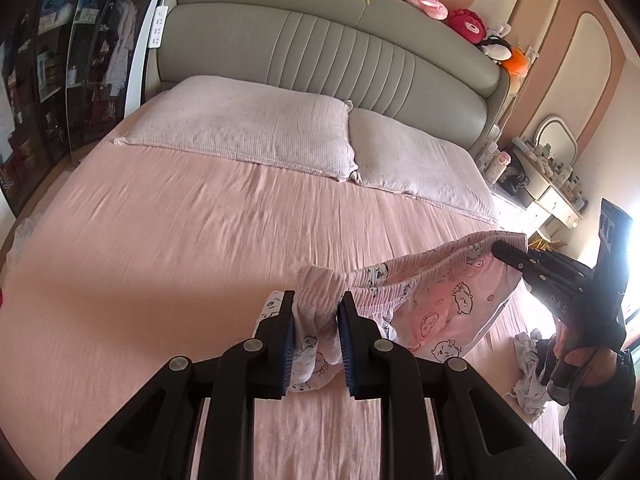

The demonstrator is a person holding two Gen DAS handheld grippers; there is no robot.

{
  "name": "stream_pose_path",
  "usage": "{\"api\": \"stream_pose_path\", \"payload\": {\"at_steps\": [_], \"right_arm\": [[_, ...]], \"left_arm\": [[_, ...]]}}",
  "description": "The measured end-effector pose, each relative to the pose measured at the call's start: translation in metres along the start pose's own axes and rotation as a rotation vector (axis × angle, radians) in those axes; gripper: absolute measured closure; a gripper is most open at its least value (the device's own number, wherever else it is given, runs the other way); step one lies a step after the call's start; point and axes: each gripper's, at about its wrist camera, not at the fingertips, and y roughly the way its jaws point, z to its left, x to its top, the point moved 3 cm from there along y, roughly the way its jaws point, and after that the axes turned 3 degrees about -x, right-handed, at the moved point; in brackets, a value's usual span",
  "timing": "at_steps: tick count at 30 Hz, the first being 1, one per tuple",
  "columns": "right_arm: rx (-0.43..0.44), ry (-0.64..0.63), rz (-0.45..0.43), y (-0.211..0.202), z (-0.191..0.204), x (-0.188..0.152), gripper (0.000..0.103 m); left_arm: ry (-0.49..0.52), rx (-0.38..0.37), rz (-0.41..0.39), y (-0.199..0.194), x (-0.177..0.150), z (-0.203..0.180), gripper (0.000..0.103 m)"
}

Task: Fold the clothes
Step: 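Lift the pants by the waistband with both grippers, spreading the waistband apart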

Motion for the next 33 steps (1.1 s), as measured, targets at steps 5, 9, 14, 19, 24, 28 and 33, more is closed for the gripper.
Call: {"api": "stream_pose_path", "payload": {"at_steps": [5,9,14,19,24,28,33], "right_arm": [[0.004,-0.044,-0.021,-0.039,-0.003,0.026,0.095],[-0.007,-0.086,-0.036,-0.065,-0.005,0.044,0.095],[0.025,-0.089,-0.042,-0.085,-0.006,0.067,0.095],[0.033,-0.091,-0.039,-0.092,-0.01,0.085,0.095],[0.043,-0.113,-0.043,-0.079,-0.01,0.104,0.095],[0.028,-0.129,-0.021,-0.055,-0.012,0.126,0.095],[0.017,-0.085,0.001,-0.025,-0.028,0.159,0.095]], "left_arm": [[0.04,0.02,-0.047,-0.029,0.025,-0.016,0.086],[0.051,0.023,-0.055,-0.043,0.038,-0.024,0.086],[0.064,0.021,-0.065,-0.059,0.058,-0.032,0.086],[0.074,0.018,-0.077,-0.065,0.081,-0.03,0.086],[0.086,0.009,-0.064,-0.054,0.112,-0.023,0.086],[0.131,-0.006,-0.054,-0.042,0.145,-0.018,0.086],[0.163,-0.034,-0.056,-0.026,0.186,-0.01,0.086]]}}
